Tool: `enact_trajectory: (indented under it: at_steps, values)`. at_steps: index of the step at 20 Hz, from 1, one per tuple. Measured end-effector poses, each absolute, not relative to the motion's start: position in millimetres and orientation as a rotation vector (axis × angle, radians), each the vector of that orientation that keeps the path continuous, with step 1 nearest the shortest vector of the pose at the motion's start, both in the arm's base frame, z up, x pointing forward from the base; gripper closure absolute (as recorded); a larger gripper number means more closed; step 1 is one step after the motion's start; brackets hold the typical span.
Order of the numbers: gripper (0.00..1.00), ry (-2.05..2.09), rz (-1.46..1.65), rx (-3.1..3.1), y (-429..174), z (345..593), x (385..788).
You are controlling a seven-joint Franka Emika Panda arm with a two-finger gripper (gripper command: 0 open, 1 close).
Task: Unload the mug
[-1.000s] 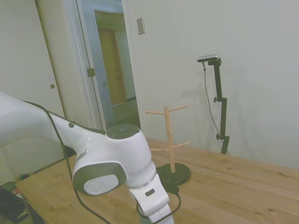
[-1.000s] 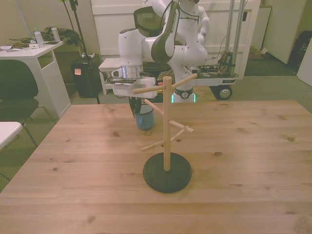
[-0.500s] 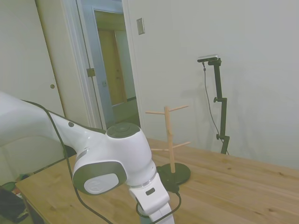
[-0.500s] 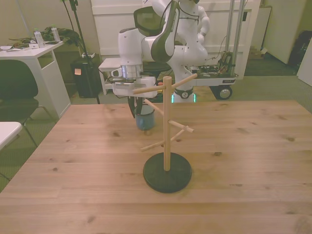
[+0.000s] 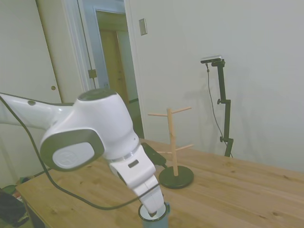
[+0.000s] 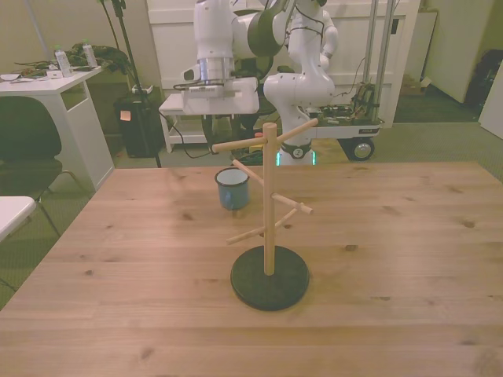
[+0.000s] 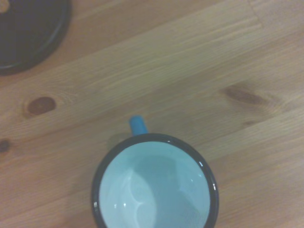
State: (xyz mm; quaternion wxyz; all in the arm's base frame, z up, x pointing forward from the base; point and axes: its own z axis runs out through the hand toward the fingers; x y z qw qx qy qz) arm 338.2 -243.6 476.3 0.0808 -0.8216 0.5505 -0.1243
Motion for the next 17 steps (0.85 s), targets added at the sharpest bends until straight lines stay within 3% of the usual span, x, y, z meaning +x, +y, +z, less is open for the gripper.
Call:
enact_trajectory:
  at_steps: [4,11,17]
  values:
    - [0.0,1.552,-0.409,-2.479,-210.8,498.5,352.7]
    - [0.0,1.372,-0.378,-2.531,-129.0,484.5,405.7]
    - [0.0,1.305,-0.326,-2.549,-70.0,480.1,424.2]
